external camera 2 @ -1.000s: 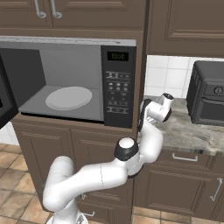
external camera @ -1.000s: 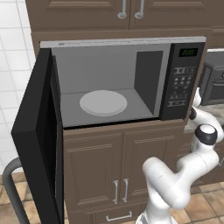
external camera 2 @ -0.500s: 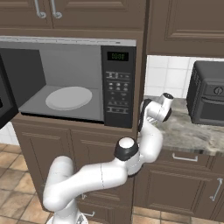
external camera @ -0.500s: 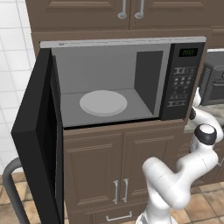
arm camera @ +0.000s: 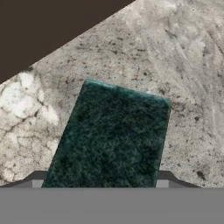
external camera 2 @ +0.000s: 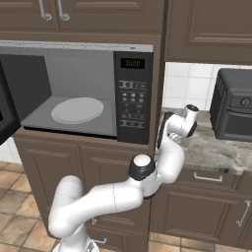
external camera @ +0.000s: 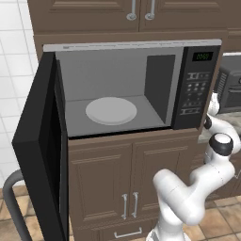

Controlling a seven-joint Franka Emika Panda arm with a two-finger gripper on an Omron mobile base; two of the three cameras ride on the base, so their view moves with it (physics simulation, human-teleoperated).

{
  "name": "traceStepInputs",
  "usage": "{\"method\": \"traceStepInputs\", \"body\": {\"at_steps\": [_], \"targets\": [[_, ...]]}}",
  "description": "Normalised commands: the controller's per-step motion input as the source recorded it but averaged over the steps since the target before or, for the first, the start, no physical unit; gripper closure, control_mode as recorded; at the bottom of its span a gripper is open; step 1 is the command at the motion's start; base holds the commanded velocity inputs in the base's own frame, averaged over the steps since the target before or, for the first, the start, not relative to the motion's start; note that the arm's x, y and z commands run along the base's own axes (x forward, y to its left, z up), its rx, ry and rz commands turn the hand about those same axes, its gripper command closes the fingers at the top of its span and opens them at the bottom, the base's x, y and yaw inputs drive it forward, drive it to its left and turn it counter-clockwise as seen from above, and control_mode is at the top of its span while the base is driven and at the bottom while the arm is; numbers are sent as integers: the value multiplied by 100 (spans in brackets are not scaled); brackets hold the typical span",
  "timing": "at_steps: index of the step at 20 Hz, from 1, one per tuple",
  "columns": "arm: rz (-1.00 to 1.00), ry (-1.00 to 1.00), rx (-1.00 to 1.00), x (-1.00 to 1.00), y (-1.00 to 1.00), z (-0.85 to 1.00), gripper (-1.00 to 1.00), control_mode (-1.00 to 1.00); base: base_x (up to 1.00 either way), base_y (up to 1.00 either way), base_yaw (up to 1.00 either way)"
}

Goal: Place the sponge inside the microwave to prepare for sanitizing.

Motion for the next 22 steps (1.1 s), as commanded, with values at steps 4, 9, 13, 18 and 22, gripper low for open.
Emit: {"method": "traceStepInputs", "body": {"at_steps": [4, 9, 13, 18, 22], "targets": [[0, 0, -4, -10, -47, 8, 100, -100, 0, 0, 0], [-1, 0, -3, -13, -49, 15, 100, -100, 0, 0, 0], [-1, 0, 0, -24, -48, 22, 100, -100, 0, 0, 0], [-1, 0, 0, -39, -44, 29, 100, -100, 0, 0, 0], [-5, 0, 0, -56, -29, 32, 100, -100, 0, 0, 0]]}}
